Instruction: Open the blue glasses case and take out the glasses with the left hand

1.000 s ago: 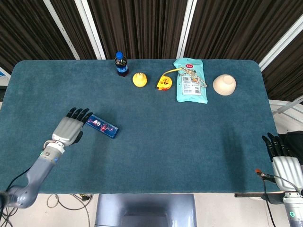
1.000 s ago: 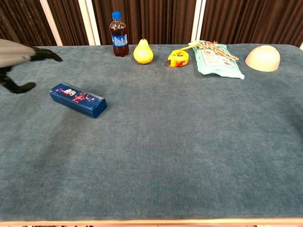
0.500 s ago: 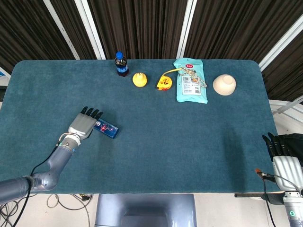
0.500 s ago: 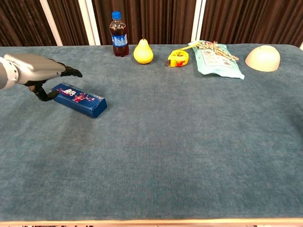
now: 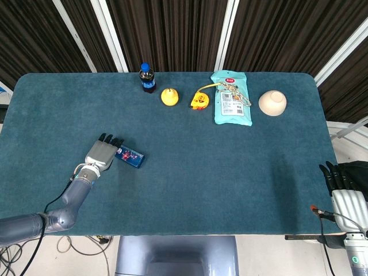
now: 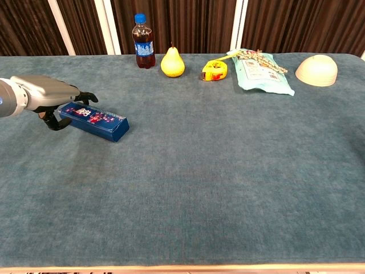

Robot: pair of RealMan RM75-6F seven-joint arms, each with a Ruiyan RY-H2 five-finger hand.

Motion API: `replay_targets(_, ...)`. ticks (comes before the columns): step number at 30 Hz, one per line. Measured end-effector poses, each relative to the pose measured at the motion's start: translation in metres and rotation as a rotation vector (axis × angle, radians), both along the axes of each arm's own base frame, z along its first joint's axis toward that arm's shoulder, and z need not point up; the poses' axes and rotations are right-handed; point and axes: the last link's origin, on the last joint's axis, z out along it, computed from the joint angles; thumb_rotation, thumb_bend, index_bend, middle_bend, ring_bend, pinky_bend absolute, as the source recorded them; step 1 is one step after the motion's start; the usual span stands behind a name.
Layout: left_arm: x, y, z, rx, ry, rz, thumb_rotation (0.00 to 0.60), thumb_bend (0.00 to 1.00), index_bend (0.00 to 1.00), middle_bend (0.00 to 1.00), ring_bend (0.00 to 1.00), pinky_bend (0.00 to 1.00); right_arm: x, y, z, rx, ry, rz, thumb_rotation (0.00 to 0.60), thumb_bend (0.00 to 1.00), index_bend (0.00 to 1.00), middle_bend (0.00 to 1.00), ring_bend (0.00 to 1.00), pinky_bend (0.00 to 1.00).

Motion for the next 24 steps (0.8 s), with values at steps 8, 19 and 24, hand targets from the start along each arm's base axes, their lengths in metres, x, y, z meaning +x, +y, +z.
replay_targets(8,-0.013,-0.008,0.016,0.008,0.011,0.036,0.6,0.58,0.0,0.18,0.0,0.04,0.001,0.001,0.0,0.0,-0.001,0.004,0.6,0.14,0.0,0.0,0.0,0.21)
replay_targets(19,-0.018,-0.009,0.027,0.053,-0.028,0.063,0.6,0.32,0.0,0.11,0.0,0.04,0.001,0.001,-0.001,-0.002,-0.002,0.0,0.6,0.14,0.0,0.0,0.0,0.21)
replay_targets(24,-0.015,-0.01,0.026,0.115,-0.063,0.022,0.6,0.3,0.0,0.2,0.0,0.07,0.001,0.0,0.0,-0.001,-0.005,-0.001,0.6,0.14,0.0,0.0,0.0,0.21)
